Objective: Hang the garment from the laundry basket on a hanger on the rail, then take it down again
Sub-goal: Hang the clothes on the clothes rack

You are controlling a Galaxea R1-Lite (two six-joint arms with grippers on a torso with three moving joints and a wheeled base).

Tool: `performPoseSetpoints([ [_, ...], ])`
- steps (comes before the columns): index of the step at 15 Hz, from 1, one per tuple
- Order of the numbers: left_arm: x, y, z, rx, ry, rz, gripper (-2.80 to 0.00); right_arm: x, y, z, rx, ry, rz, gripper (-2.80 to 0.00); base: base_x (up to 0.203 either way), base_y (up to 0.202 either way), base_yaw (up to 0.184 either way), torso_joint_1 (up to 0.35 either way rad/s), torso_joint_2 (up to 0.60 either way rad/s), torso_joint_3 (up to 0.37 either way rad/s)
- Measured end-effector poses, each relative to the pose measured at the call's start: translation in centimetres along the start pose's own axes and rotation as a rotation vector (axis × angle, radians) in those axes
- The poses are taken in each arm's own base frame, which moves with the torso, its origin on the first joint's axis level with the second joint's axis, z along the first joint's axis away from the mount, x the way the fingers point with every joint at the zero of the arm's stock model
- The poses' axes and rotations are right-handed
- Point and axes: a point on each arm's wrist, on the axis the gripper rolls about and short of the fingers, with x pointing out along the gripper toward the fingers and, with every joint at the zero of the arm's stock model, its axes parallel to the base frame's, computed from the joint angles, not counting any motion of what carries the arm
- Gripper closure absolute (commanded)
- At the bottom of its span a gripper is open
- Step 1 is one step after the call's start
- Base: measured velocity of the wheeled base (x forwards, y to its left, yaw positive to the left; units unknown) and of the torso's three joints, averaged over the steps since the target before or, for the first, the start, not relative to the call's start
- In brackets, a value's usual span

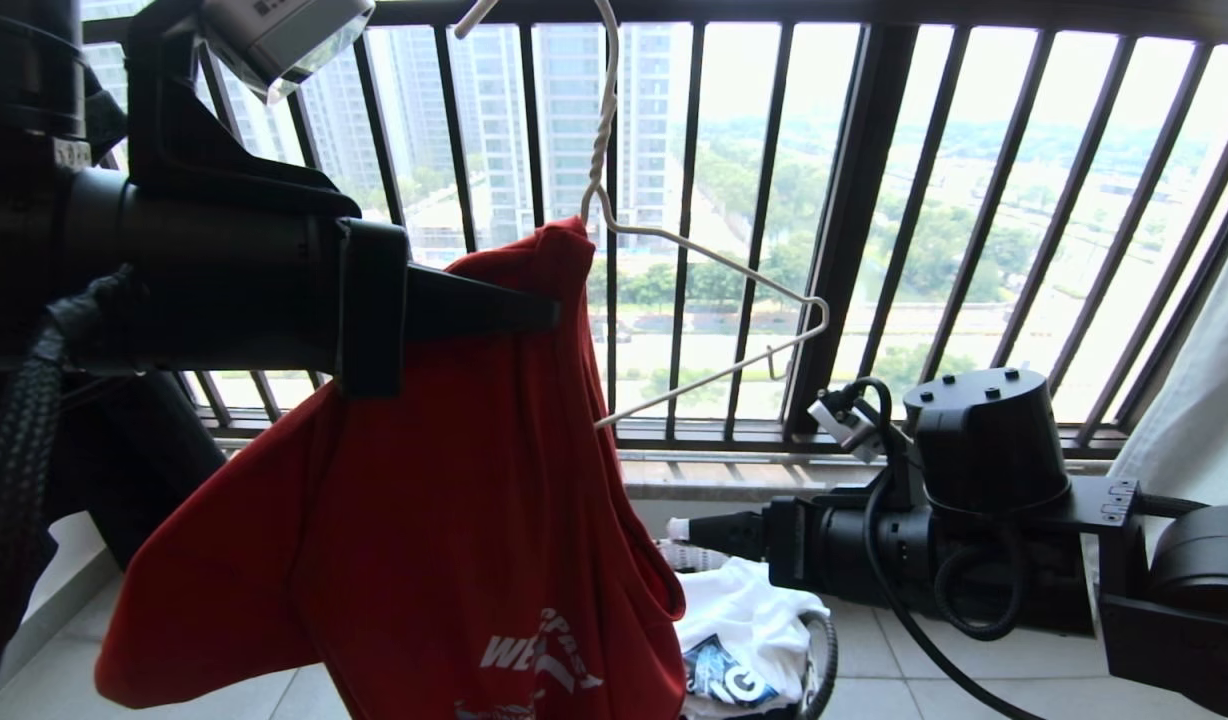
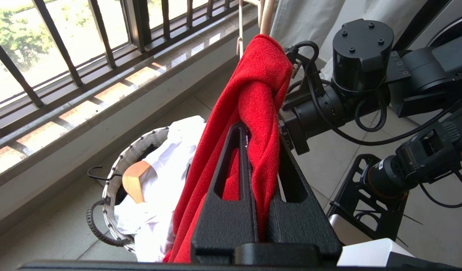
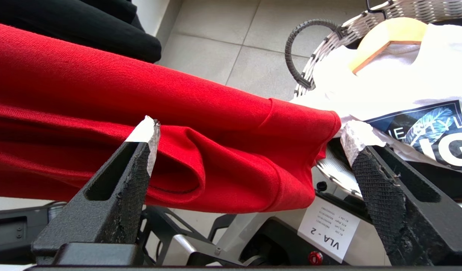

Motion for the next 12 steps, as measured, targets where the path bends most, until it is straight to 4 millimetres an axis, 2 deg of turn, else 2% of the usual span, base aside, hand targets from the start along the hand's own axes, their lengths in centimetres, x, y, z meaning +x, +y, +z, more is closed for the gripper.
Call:
performPoseSetpoints([
  [5, 0.2, 0.1, -0.1, -0.003, 0.005, 0.000, 0.00, -0.6, -0.1, -0.6, -0.062, 0.036, 0.043, -2.80, 0.000, 0.000, 0.000, 0.000, 0.00, 0.000],
  [12, 0.4, 0.2, -0.1, -0.005, 0.009, 0.000, 0.00, 0.3, -0.5, -1.2, -0.060, 0.084, 0.041, -2.80, 0.000, 0.000, 0.000, 0.000, 0.00, 0.000],
])
